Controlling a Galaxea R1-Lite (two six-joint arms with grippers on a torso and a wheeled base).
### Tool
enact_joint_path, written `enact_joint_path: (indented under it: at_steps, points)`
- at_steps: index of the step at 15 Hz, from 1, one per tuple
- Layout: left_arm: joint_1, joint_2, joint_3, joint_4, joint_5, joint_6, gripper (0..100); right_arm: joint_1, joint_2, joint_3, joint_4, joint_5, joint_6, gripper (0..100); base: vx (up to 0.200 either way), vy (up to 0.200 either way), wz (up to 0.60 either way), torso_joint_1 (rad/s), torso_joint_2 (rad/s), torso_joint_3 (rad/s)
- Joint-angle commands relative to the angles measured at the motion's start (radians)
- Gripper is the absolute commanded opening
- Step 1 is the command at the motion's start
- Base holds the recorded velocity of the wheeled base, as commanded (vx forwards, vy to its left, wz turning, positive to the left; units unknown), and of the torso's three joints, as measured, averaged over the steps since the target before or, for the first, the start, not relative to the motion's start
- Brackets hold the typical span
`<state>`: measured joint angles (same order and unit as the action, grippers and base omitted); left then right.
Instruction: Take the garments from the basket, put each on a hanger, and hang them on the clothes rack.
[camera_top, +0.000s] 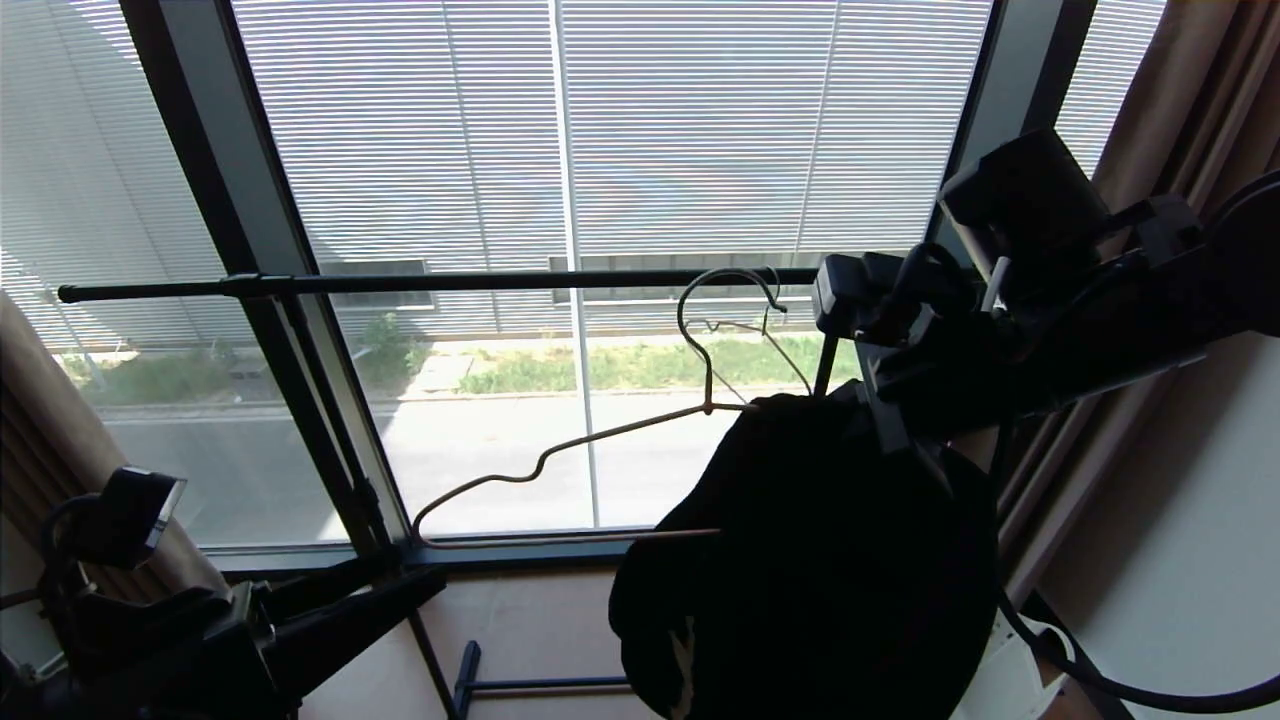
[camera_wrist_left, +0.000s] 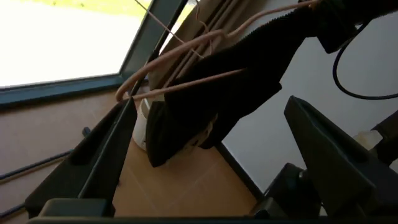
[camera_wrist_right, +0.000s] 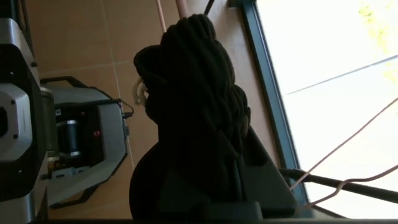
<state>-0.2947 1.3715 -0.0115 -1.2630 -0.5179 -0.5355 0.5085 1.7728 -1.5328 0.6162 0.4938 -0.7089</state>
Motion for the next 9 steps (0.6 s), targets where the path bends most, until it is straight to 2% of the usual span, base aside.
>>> enact_joint_path:
  at_steps: [1, 3, 7, 9]
  points:
    - [0.002, 0.032, 0.011, 0.01, -0.021, -0.034, 100, -0.013, -0.01, 0.002, -0.049, 0.0, 0.009, 0, 0.0, 0.0, 0.0, 0.0, 0.0, 0.0]
    - [-0.003, 0.08, 0.011, 0.011, -0.028, -0.083, 100, -0.021, -0.016, 0.002, -0.098, 0.002, 0.016, 0, 0.0, 0.0, 0.0, 0.0, 0.0, 0.0]
    - [-0.05, 0.235, -0.005, -0.006, -0.031, -0.107, 100, 0.004, -0.018, 0.002, -0.161, 0.0, 0.097, 0, 0.0, 0.0, 0.0, 0.0, 0.0, 0.0]
    - [-0.055, 0.322, -0.062, -0.026, -0.031, -0.109, 100, 0.016, -0.019, 0.003, -0.182, 0.0, 0.115, 0, 0.0, 0.0, 0.0, 0.0, 0.0, 0.0]
